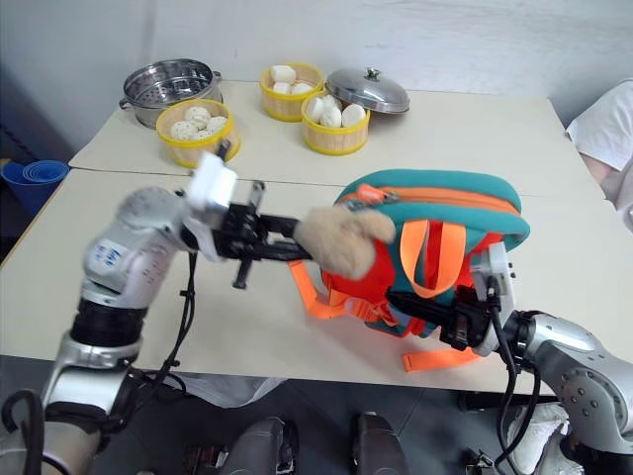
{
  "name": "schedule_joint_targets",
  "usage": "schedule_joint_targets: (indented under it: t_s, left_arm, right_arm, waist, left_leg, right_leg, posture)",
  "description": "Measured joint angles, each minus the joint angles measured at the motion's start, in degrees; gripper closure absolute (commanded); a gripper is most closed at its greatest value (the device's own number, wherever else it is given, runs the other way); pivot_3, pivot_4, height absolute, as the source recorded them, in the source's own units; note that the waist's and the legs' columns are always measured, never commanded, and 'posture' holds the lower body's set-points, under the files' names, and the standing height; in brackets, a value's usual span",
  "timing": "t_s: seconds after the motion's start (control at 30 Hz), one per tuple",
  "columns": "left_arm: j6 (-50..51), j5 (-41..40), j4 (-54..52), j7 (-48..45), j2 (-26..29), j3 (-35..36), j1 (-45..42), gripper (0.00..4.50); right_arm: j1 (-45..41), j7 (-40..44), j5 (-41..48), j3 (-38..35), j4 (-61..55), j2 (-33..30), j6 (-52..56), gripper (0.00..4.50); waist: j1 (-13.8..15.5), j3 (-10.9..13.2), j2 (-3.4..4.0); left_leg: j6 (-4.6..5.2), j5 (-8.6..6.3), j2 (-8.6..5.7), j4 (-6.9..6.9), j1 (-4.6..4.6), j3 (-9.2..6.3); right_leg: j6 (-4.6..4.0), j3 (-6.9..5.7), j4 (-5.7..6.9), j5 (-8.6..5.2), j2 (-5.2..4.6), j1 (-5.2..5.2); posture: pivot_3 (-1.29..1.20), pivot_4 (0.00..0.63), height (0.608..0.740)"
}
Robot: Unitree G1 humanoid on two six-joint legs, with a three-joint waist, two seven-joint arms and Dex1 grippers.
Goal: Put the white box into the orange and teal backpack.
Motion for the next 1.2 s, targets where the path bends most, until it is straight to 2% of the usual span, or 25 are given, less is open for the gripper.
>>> schedule_joint_targets:
  t_s: [0.1, 0.27, 0.33, 0.4, 0.47, 0.6, 0.77, 0.9, 1.0, 1.1, 1.2]
  left_arm:
    - [-2.49, 2.67, 7.35, 0.0, 4.31, 2.73, -2.13, 4.01]
    - [-10.29, 8.99, 19.29, 0.19, 3.11, 1.29, -4.08, 4.01]
    - [-14.75, 12.73, 22.49, 0.06, 3.28, -0.77, -4.06, 4.01]
    - [-23.73, 20.86, 26.87, 0.07, 4.42, -5.86, -2.52, 4.01]
    - [-27.72, 23.79, 28.88, 0.05, 3.73, -8.03, -0.37, 4.01]
    - [-28.22, 24.2, 28.92, 0.21, -0.83, -9.29, 4.1, 4.01]
    - [-32.29, 25.24, 28.73, 0.27, -0.71, -9.35, 8.13, 4.01]
    - [-31.69, 22.33, 27.86, 2.7, -1.88, -5.69, 12.36, 2.84]
    - [-27.75, 18.37, 21.68, 4.87, -0.16, -0.73, 17.94, 1.86]
    - [-24.78, 15.97, 15.51, 5.16, 5.37, 4.56, 24.91, 0.92]
    - [-23.87, 15.11, 11.63, 5.76, 8.33, 8.61, 31.81, 0.01]
  right_arm:
    - [1.04, -2.13, 1.69, -1.48, 0.0, 0.56, 0.02, 4.5]
    - [1.23, -3.12, 2.71, -1.69, -1.12, 0.56, -0.04, 4.5]
    - [1.73, -3.32, 2.76, -1.69, -1.17, 0.56, -0.06, 4.5]
    - [2.2, -3.6, 2.86, -1.7, -1.17, 0.57, -0.07, 4.5]
    - [2.85, -3.87, 2.94, -1.7, -1.17, 0.6, -0.09, 4.5]
    - [3.0, -5.21, 2.67, -1.58, -1.19, 2.46, -0.78, 4.5]
    - [2.67, -6.86, -1.75, 0.52, -1.14, 4.38, -3.61, 4.5]
    - [2.8, -5.64, -12.62, 3.67, 1.44, 5.9, -12.47, 3.23]
    - [6.41, -0.36, -21.5, 5.32, 0.83, 2.81, -21.68, 2.18]
    - [10.73, 1.53, -22.36, 1.85, -0.37, 2.14, -24.23, 1.13]
    - [16.18, 5.54, -23.21, -3.5, 0.8, -0.89, -26.71, 0.07]
  waist:
    - [0.03, 0.0, 0.01]
    - [0.26, 0.0, 0.0]
    - [0.24, 0.0, 0.0]
    - [0.04, -0.01, 0.01]
    - [0.03, -0.01, 0.01]
    - [0.16, 0.0, 0.0]
    - [0.04, -0.05, 0.02]
    - [-0.04, -0.12, 0.1]
    - [-0.12, -0.12, 0.09]
    - [-0.51, -0.13, 0.13]
    - [-0.3, -0.12, 0.13]
  left_leg:
    - [-0.01, 0.01, -0.03, -0.02, 0.01, 0.02]
    - [0.04, -0.02, -0.03, 0.06, -0.05, 0.02]
    - [0.03, -0.02, -0.04, 0.05, -0.04, 0.04]
    - [0.06, -0.04, -0.04, 0.0, -0.01, 0.12]
    - [0.18, -0.11, -0.02, -0.03, -0.01, 0.13]
    - [0.23, -0.14, -0.01, 0.06, -0.08, 0.08]
    - [0.25, -0.16, -0.01, 0.03, -0.01, 0.08]
    - [0.25, -0.16, -0.02, 0.02, -0.01, 0.1]
    - [0.24, -0.16, -0.01, -0.06, -0.02, 0.09]
    - [0.18, -0.16, 0.0, -0.13, 0.04, 0.08]
    - [0.26, -0.21, -0.07, -0.15, 0.14, 0.07]
  right_leg:
    - [0.0, 0.0, 0.0, 0.0, 0.0, -0.02]
    - [0.0, -0.03, 0.0, 0.0, -0.02, -0.02]
    - [0.0, -0.02, -0.01, 0.0, -0.02, -0.02]
    - [0.0, 0.03, -0.02, 0.0, -0.02, -0.03]
    - [0.0, 0.04, 0.0, 0.0, -0.02, -0.07]
    - [0.0, 0.03, 0.05, 0.0, -0.06, -0.1]
    - [0.0, 0.03, 0.07, 0.0, -0.08, -0.09]
    - [-0.01, 0.03, 0.11, 0.0, -0.08, -0.11]
    - [-0.01, 0.02, 0.12, 0.0, -0.07, -0.13]
    - [-0.01, 0.02, 0.13, 0.0, -0.1, -0.1]
    - [-0.01, -0.02, 0.01, -0.01, -0.24, 0.03]
  posture:
    - [0.0, 0.15, 0.74]
    - [0.0, 0.15, 0.74]
    - [0.0, 0.15, 0.74]
    - [0.0, 0.15, 0.74]
    - [0.0, 0.15, 0.74]
    - [0.0, 0.15, 0.74]
    - [0.0, 0.15, 0.74]
    - [0.0, 0.15, 0.74]
    - [0.0, 0.15, 0.74]
    - [0.0, 0.15, 0.74]
    - [0.0, 0.15, 0.74]
